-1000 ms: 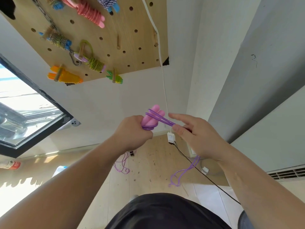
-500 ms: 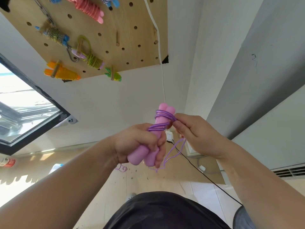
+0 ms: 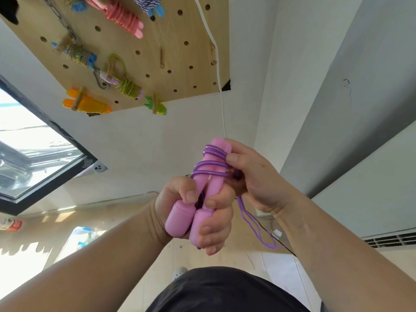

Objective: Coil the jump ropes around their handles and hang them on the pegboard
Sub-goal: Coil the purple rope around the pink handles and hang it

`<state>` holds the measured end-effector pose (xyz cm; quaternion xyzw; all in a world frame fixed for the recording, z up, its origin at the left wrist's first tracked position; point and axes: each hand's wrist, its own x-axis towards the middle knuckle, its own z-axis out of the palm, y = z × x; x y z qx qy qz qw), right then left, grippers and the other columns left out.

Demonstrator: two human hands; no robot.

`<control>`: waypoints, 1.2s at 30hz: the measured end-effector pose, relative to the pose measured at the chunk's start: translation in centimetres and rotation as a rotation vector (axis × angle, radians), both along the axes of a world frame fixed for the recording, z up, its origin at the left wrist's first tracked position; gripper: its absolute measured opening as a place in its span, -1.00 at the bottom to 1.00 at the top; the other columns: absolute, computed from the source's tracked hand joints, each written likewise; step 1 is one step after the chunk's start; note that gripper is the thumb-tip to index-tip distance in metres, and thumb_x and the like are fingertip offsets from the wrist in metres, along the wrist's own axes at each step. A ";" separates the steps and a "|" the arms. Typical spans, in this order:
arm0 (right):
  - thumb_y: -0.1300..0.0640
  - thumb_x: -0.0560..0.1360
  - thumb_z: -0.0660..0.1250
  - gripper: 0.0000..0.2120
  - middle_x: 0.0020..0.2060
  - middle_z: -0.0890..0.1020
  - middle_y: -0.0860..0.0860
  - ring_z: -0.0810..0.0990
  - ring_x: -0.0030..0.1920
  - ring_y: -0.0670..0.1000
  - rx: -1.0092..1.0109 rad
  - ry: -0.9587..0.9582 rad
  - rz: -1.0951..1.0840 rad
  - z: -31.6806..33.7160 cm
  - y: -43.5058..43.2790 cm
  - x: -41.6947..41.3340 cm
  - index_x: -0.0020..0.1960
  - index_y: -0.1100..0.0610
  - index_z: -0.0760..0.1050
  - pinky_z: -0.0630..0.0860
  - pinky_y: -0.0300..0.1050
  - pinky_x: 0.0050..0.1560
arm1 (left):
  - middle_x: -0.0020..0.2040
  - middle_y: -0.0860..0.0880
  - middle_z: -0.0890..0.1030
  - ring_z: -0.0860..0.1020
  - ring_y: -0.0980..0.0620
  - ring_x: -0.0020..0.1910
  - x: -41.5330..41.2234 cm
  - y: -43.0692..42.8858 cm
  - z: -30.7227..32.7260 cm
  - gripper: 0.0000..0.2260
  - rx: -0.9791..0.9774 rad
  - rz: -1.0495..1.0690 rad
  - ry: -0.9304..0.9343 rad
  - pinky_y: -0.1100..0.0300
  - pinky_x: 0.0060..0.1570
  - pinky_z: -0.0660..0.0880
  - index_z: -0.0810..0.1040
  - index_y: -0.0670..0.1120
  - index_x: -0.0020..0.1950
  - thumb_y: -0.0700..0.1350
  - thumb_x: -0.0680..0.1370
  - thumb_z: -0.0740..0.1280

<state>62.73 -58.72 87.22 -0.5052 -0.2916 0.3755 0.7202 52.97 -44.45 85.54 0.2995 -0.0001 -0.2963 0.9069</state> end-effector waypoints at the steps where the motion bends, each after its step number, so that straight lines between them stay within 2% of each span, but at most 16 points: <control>1: -0.06 0.38 0.28 -0.73 -0.16 0.39 0.14 0.26 -0.27 0.14 -0.011 -0.012 -0.034 0.0 0.2 -0.3 0.00 0.01 0.60 0.07 -0.04 -0.28 | -0.33 -0.20 0.60 0.61 -0.15 -0.36 0.2 -0.3 0.0 -0.83 -0.081 -0.044 -0.079 0.01 -0.22 0.60 0.39 -0.18 -0.23 -0.17 0.33 0.37; 3: 0.03 0.40 0.28 -0.77 -0.19 0.37 0.19 0.18 -0.37 0.17 0.001 0.012 -0.078 0.2 0.6 -0.4 0.00 -0.01 0.63 0.06 -0.08 -0.33 | -0.31 -0.14 0.63 0.63 -0.11 -0.33 0.6 -1.1 0.5 -0.84 -0.065 -0.030 -0.130 0.04 -0.21 0.58 0.37 -0.12 -0.21 -0.13 0.34 0.35; 5: 0.16 0.39 0.21 -0.78 -0.40 0.27 0.13 0.11 -0.49 0.05 0.006 0.055 -0.101 0.4 0.7 0.0 -0.08 0.09 0.61 0.02 -0.20 -0.44 | -0.32 -0.14 0.62 0.63 -0.10 -0.33 0.6 -1.4 0.7 -0.86 -0.084 -0.056 -0.125 0.05 -0.22 0.57 0.42 -0.12 -0.21 -0.13 0.34 0.35; 7: 0.17 0.34 0.19 -0.87 -0.46 0.24 0.07 0.09 -0.47 0.00 -0.011 0.026 -0.082 0.7 0.9 0.5 -0.20 0.10 0.51 0.01 -0.16 -0.47 | -0.34 -0.14 0.61 0.62 -0.10 -0.35 0.6 -1.4 0.8 -0.87 -0.053 -0.051 -0.102 0.07 -0.23 0.57 0.46 -0.13 -0.19 -0.13 0.33 0.35; 9: 0.08 0.34 0.29 -0.92 -0.37 0.33 0.13 0.18 -0.39 0.10 -0.004 -0.052 -0.060 0.8 1.1 0.7 -0.19 0.06 0.49 0.11 -0.08 -0.42 | -0.34 -0.15 0.61 0.63 -0.10 -0.35 0.8 -1.1 1.2 -0.87 -0.039 -0.036 -0.099 0.07 -0.23 0.57 0.49 -0.14 -0.18 -0.13 0.34 0.35; 12: -0.22 0.42 0.46 -0.65 -0.20 0.56 0.04 0.50 -0.23 0.04 0.018 -0.101 -0.087 0.8 1.4 0.6 -0.04 0.04 0.59 0.44 -0.13 -0.27 | -0.32 -0.16 0.62 0.64 -0.11 -0.34 0.9 -0.8 1.6 -0.85 -0.003 -0.044 -0.107 0.05 -0.22 0.57 0.41 -0.13 -0.20 -0.12 0.35 0.35; 15: -0.33 0.38 0.45 -0.60 -0.20 0.43 0.16 0.34 -0.21 0.17 0.008 -0.071 -0.074 0.7 1.5 0.7 -0.04 -0.01 0.63 0.24 0.05 -0.30 | -0.25 -0.21 0.65 0.67 -0.16 -0.27 0.9 -0.3 1.3 -0.85 0.003 -0.060 -0.111 0.01 -0.17 0.60 0.46 -0.16 -0.16 -0.10 0.38 0.35; 18: -0.11 0.52 0.37 -0.78 -0.32 0.39 0.12 0.23 -0.38 0.08 0.002 -0.050 -0.124 0.0 1.4 0.8 -0.06 0.03 0.62 0.14 -0.15 -0.42 | -0.06 -0.30 0.69 0.69 -0.28 -0.04 0.9 0.6 0.5 -0.70 0.099 -0.050 -0.153 -0.09 0.02 0.61 0.56 -0.25 0.03 -0.03 0.49 0.36; 21: 0.01 0.57 0.30 -0.83 -0.37 0.43 0.04 0.22 -0.44 -0.02 -0.039 -0.083 -0.173 -0.8 1.2 0.8 -0.03 0.08 0.61 0.14 -0.21 -0.47 | 0.05 -0.34 0.67 0.67 -0.30 0.04 0.6 2.2 -0.2 -0.51 0.382 -0.004 -0.095 -0.12 0.08 0.60 0.57 -0.31 0.16 0.07 0.46 0.47; 24: 0.02 0.60 0.34 -0.83 -0.37 0.45 0.07 0.27 -0.45 -0.05 -0.100 -0.150 -0.252 -1.3 1.0 1.0 -0.02 0.11 0.62 0.17 -0.20 -0.47 | 0.11 -0.31 0.66 0.65 -0.16 0.03 0.5 2.9 0.5 -0.35 0.889 0.236 -0.065 0.01 0.03 0.60 0.56 -0.24 0.24 0.09 0.28 0.59; 27: 0.15 0.62 0.32 -0.86 -0.39 0.57 -0.17 0.48 -0.43 -0.20 -0.141 -0.150 -0.374 -2.2 1.2 1.0 -0.02 0.21 0.59 0.38 -0.39 -0.35 | 0.16 0.12 0.63 0.58 0.14 0.14 -0.2 1.3 2.1 -0.22 1.404 0.433 -0.150 0.23 0.06 0.51 0.50 0.09 0.32 0.27 0.14 0.57; 28: 0.17 0.62 0.33 -0.87 -0.35 0.60 -0.14 0.53 -0.35 -0.19 -0.153 -0.137 -0.410 -2.4 1.4 1.0 -0.03 0.22 0.60 0.47 -0.33 -0.25 | 0.20 0.21 0.56 0.52 0.18 0.17 -0.4 0.5 2.3 -0.17 1.592 0.457 -0.169 0.26 0.08 0.47 0.42 0.16 0.36 0.31 0.14 0.56; 30: 0.13 0.61 0.37 -0.86 -0.25 0.65 -0.03 0.60 -0.18 -0.07 -0.187 -0.144 -0.467 -2.9 1.9 0.7 -0.02 0.20 0.62 0.56 -0.06 -0.06 | 0.21 0.20 0.48 0.47 0.12 0.17 -0.4 -1.1 1.6 -0.21 1.861 0.446 -0.243 0.18 0.14 0.45 0.33 0.14 0.41 0.24 0.26 0.55; 32: 0.11 0.60 0.38 -0.85 -0.22 0.66 -0.03 0.61 -0.14 -0.06 -0.228 -0.169 -0.493 -2.9 2.3 0.3 0.00 0.19 0.63 0.56 0.01 0.00 | 0.15 0.09 0.51 0.51 0.00 0.11 0.1 -1.7 0.6 -0.46 1.954 0.483 -0.307 0.09 0.07 0.48 0.35 0.04 0.34 0.00 0.42 0.47; 34: 0.09 0.61 0.36 -0.85 -0.25 0.63 -0.12 0.58 -0.23 -0.16 -0.242 -0.186 -0.477 -2.8 2.3 0.0 0.03 0.17 0.63 0.50 -0.17 -0.11 | 0.05 -0.01 0.56 0.55 -0.10 0.00 0.8 -1.2 0.3 -0.65 1.944 0.524 -0.302 0.03 -0.07 0.49 0.41 -0.05 0.25 -0.21 0.48 0.34; 36: 0.09 0.65 0.29 -0.82 -0.19 0.64 -0.13 0.58 -0.23 -0.23 -0.212 -0.146 -0.409 -2.3 1.9 0.0 0.13 0.15 0.60 0.44 -0.32 -0.16 | -0.06 -0.05 0.61 0.58 -0.15 -0.11 1.2 -0.4 0.5 -0.71 1.829 0.508 -0.250 -0.07 -0.15 0.55 0.47 -0.06 0.14 -0.26 0.44 0.30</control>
